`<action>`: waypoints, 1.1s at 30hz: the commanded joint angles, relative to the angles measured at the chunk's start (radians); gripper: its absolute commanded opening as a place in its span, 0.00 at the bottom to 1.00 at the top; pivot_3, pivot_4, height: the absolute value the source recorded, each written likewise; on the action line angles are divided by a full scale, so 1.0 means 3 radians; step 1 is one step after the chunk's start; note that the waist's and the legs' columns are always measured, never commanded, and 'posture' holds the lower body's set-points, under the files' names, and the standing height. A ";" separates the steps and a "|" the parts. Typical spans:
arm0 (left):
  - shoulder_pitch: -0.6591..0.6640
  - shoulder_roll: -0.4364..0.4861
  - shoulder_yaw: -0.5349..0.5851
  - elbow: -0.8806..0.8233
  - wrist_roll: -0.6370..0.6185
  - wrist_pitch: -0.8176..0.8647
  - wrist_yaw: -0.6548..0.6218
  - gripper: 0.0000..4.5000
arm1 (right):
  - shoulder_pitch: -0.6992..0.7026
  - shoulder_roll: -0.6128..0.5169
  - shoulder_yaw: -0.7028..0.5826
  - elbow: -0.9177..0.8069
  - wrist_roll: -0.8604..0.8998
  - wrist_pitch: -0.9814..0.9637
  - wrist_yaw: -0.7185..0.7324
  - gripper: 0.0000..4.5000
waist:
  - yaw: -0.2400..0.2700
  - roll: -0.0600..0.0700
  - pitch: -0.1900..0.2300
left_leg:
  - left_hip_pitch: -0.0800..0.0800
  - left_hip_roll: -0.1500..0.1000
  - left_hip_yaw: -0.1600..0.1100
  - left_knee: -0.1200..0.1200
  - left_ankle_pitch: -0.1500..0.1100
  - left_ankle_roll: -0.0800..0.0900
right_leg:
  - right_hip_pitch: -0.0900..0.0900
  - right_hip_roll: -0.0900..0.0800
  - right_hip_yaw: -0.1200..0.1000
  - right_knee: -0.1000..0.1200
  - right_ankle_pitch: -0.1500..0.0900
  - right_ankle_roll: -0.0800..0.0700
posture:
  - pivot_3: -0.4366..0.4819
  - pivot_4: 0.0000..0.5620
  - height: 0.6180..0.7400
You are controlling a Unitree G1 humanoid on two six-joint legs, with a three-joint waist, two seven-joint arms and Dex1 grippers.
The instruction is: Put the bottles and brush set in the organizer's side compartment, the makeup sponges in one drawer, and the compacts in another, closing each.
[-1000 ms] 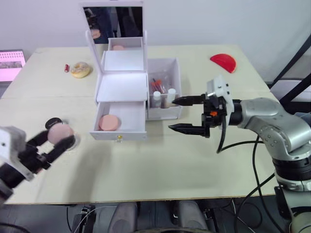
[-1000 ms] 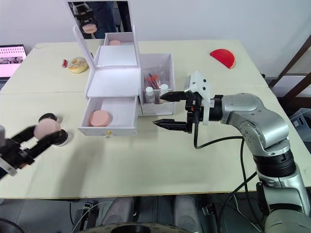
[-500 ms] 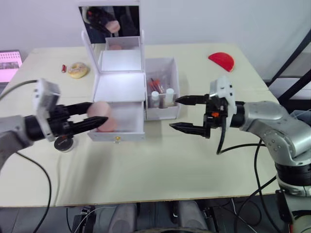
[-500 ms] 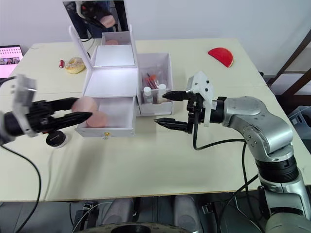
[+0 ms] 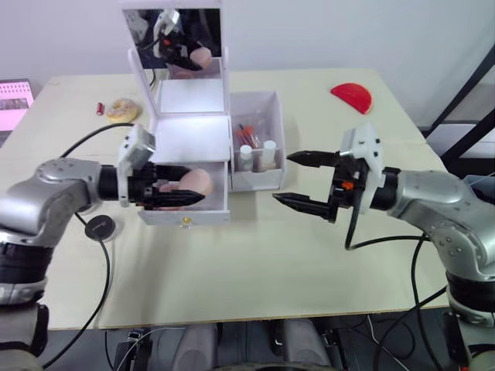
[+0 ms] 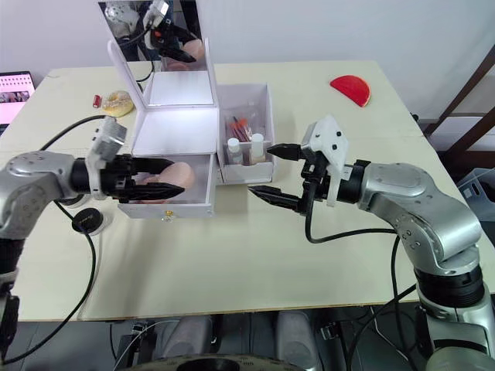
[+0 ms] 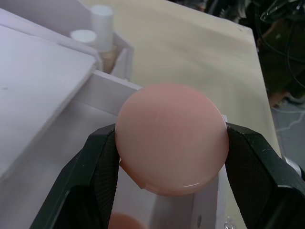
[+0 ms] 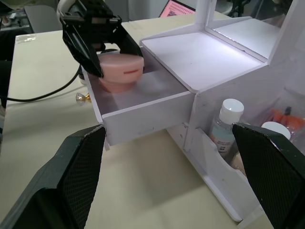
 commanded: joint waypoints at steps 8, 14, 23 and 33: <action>-0.0154 -0.0109 -0.0039 0.0078 0.0283 -0.0106 -0.0147 0.59 | -0.0019 -0.0018 -0.0084 -0.0098 0.0038 -0.0023 -0.0101 1.00 | 0.0001 0.0000 0.0000 | 0.0000 0.0004 -0.0002 0.0000 0.0000 0.0000 | 0.0000 0.0005 0.0001 0.0000 0.0000 0.0000 | 0.48 0.27 1.00; -0.0242 -0.0149 0.0018 0.0136 0.0310 -0.0083 -0.0160 0.99 | -0.0043 -0.0006 -0.0051 -0.0057 -0.0003 -0.0051 -0.0120 1.00 | 0.0001 0.0000 0.0001 | 0.0000 0.0004 -0.0002 0.0003 0.0000 0.0000 | 0.0000 0.0007 0.0002 0.0003 0.0001 0.0000 | 0.48 0.27 1.00; -0.0341 -0.0085 0.0246 0.0111 0.0170 0.0062 -0.0133 0.99 | -0.0041 0.0015 -0.0014 -0.0030 -0.0027 -0.0085 -0.0133 1.00 | -0.0002 -0.0001 0.0001 | 0.0000 0.0005 -0.0003 0.0004 0.0000 0.0000 | 0.0000 0.0009 0.0002 0.0004 0.0001 0.0000 | 0.48 0.27 1.00; 0.0205 0.0222 0.1463 -0.0258 -0.0323 0.0670 0.0405 0.94 | 0.0028 -0.0028 -0.0087 -0.0043 0.0014 -0.0079 -0.0097 1.00 | -0.0071 -0.0002 0.0002 | 0.0005 0.0008 -0.0004 0.0002 0.0000 0.0001 | 0.0001 0.0011 0.0005 0.0007 0.0001 0.0001 | 0.48 0.27 1.00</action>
